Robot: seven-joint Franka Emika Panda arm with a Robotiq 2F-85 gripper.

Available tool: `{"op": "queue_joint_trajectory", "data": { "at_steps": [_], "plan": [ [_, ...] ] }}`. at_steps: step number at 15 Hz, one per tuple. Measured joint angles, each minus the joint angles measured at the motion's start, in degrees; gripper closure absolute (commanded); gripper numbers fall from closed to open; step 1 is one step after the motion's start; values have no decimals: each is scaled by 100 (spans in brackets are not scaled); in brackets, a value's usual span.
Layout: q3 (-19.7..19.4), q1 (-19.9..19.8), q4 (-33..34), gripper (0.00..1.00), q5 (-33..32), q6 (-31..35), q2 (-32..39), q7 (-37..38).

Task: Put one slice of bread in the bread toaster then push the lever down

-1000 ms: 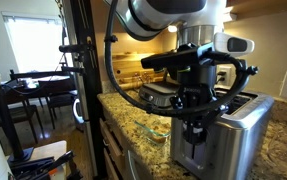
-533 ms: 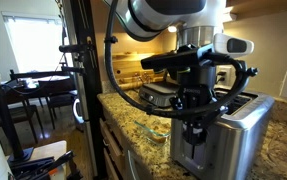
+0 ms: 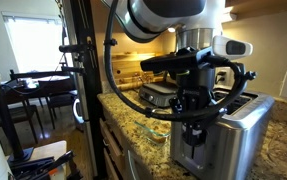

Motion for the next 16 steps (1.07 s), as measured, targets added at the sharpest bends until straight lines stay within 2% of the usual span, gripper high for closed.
{"op": "queue_joint_trajectory", "data": {
  "at_steps": [11,12,13,14,16],
  "plan": [
    [-12,-3,-15,95,39,25,16,-2],
    [-16,-3,-15,70,48,26,18,-2],
    [-22,-4,-15,70,58,26,20,-2],
    [-27,-4,-18,91,63,26,22,-2],
    [-43,-9,-18,78,64,27,30,-4]
  ]
}}
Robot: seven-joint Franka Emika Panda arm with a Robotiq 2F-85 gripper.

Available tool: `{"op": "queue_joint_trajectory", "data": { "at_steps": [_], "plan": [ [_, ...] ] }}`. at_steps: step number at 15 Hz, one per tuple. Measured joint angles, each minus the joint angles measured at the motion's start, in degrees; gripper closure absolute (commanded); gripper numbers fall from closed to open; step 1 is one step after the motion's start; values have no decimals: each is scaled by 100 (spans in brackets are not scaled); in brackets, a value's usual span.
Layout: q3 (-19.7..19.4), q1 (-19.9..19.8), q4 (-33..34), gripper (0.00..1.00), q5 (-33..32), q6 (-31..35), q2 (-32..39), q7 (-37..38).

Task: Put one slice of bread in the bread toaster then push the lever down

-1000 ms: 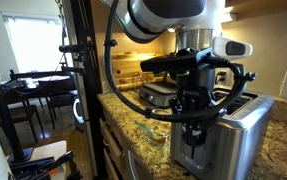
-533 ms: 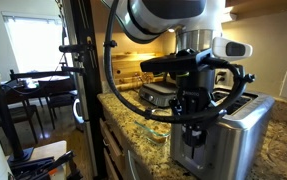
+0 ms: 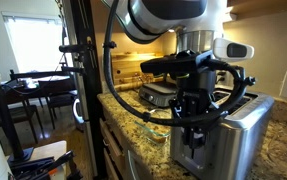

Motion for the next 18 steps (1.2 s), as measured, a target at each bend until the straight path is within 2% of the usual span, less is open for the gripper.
{"op": "queue_joint_trajectory", "data": {
  "at_steps": [2,7,8,9,14,15,16,17,18],
  "plan": [
    [-5,-2,-10,70,0,6,32,-1],
    [-5,-2,-19,70,1,23,61,-3],
    [-5,-2,-19,45,1,23,61,-3],
    [-5,-2,-20,44,1,24,61,-3],
    [-3,-2,-13,13,-5,3,61,-3],
    [-1,-2,-13,57,-5,3,61,-3],
    [0,-2,-13,53,-5,1,61,-3],
    [2,-2,-13,55,-5,0,61,-3],
    [5,-2,-13,62,-5,-4,61,-3]
  ]
}}
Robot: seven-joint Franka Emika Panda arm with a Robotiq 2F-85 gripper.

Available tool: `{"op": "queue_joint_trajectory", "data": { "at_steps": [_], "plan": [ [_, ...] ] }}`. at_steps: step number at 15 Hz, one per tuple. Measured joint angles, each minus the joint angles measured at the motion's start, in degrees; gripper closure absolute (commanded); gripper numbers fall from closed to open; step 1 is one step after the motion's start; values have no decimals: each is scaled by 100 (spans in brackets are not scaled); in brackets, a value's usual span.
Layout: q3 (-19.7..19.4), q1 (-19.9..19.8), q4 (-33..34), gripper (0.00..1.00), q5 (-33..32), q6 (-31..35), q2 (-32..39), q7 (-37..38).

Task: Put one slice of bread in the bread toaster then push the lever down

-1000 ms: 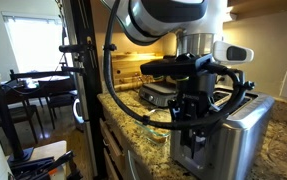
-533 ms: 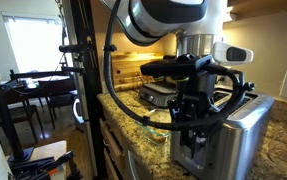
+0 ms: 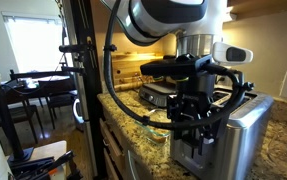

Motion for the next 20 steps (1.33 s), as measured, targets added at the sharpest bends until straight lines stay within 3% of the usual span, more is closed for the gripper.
{"op": "queue_joint_trajectory", "data": {
  "at_steps": [4,8,13,14,15,17,20],
  "plan": [
    [59,3,-3,89,1,-87,0,0],
    [81,3,-6,98,1,-131,0,0],
    [81,3,-5,93,1,-130,0,0],
    [81,3,-5,72,1,-130,0,0],
    [81,3,-5,92,0,-130,1,0],
    [81,2,-5,90,0,-129,1,0],
    [74,2,-7,95,10,-111,-16,0]
  ]
}}
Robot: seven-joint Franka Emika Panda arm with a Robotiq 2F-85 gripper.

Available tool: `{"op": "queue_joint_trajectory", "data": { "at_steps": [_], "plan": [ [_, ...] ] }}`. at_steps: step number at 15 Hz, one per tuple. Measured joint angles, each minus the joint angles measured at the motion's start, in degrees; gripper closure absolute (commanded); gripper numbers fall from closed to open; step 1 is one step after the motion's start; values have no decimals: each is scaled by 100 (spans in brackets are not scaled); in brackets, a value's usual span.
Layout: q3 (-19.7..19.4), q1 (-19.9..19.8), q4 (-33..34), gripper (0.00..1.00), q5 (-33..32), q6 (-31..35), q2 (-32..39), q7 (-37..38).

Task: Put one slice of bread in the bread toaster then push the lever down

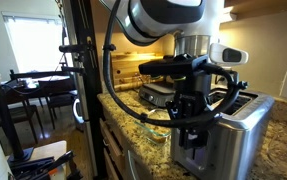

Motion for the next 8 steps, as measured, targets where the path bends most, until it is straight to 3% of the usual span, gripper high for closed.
{"op": "queue_joint_trajectory", "data": {
  "at_steps": [8],
  "plan": [
    [-30,-1,-130,94,55,282,-313,-33]
  ]
}}
